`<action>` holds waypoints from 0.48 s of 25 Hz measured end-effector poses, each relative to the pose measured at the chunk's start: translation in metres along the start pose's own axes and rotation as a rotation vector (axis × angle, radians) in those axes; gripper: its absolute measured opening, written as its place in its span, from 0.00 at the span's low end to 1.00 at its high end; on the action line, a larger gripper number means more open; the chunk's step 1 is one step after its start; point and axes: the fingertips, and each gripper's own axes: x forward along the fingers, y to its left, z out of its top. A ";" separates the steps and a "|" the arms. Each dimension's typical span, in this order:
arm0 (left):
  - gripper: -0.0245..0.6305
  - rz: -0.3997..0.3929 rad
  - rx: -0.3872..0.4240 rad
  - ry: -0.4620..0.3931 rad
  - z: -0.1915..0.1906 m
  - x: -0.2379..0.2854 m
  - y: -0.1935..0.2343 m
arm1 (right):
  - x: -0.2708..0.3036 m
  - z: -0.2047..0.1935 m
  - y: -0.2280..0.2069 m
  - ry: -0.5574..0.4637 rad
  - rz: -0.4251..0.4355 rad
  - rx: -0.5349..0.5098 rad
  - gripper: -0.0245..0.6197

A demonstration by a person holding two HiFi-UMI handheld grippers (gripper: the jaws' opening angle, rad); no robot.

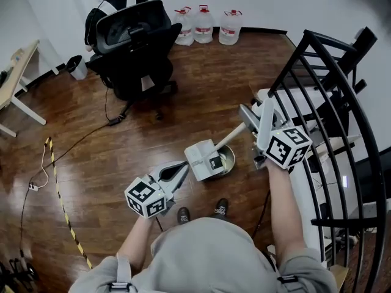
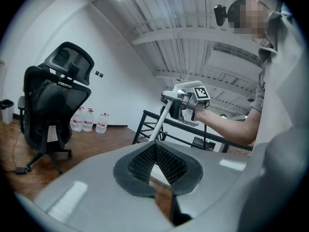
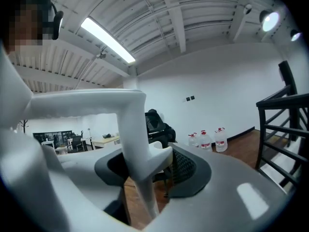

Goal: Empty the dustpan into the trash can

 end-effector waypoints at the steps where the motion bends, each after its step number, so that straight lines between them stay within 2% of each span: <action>1: 0.02 -0.012 0.002 0.007 0.000 0.009 -0.005 | -0.009 0.003 -0.012 -0.015 -0.015 0.017 0.34; 6: 0.02 -0.092 0.027 0.045 -0.006 0.058 -0.036 | -0.059 0.008 -0.068 -0.089 -0.085 0.112 0.34; 12: 0.02 -0.173 0.092 0.089 0.007 0.151 -0.085 | -0.122 0.017 -0.165 -0.183 -0.186 0.256 0.33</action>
